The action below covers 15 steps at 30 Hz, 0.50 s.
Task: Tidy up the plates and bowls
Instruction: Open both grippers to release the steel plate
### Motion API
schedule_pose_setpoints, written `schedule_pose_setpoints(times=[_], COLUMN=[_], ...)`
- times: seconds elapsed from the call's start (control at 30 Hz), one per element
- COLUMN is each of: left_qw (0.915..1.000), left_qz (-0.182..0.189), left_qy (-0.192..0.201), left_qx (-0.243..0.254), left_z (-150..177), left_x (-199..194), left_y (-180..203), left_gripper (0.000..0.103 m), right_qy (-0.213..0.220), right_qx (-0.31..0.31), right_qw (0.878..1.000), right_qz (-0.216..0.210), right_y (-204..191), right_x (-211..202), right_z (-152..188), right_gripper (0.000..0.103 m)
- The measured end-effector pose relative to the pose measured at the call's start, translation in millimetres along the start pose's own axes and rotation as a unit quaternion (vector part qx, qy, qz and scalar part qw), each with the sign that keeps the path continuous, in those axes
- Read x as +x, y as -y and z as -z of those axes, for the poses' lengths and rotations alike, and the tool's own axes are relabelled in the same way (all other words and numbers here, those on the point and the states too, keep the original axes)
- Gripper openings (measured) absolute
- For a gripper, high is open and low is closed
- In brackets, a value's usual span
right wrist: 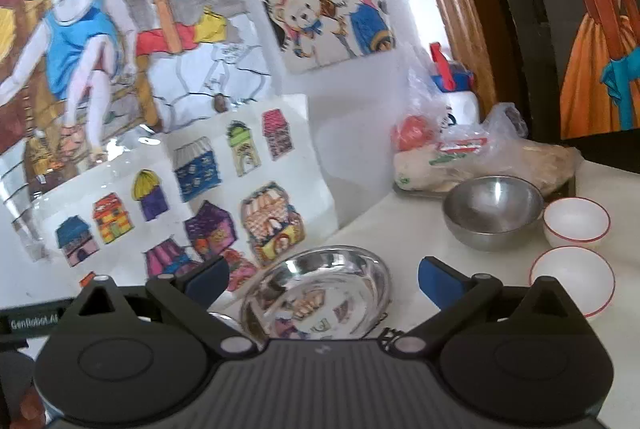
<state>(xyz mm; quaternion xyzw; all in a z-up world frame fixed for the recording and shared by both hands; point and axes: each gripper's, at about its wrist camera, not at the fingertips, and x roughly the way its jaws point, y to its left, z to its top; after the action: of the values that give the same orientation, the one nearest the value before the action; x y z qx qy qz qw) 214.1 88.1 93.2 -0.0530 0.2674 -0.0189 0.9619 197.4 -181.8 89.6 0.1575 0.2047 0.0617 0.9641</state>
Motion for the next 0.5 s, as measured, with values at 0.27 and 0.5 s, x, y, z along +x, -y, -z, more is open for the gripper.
schedule_pose_setpoints(times=[0.27,0.5], left_qw=[0.9994,0.9988], left_qz=[-0.031,-0.041], left_qy=[0.001,-0.016], left_qx=[-0.018,-0.019], left_z=[33,52], left_x=[-14,-2], left_y=[-36,-49], left_gripper=[0.102,0.102], right_qy=[0.02,-0.04], right_qx=[-0.013,-0.03], right_qw=[1.0,0.999], right_qz=[-0.012,-0.02], right_y=[-25,-42], right_x=[-4,24], right_z=[32,61], right_gripper=[0.103,0.103])
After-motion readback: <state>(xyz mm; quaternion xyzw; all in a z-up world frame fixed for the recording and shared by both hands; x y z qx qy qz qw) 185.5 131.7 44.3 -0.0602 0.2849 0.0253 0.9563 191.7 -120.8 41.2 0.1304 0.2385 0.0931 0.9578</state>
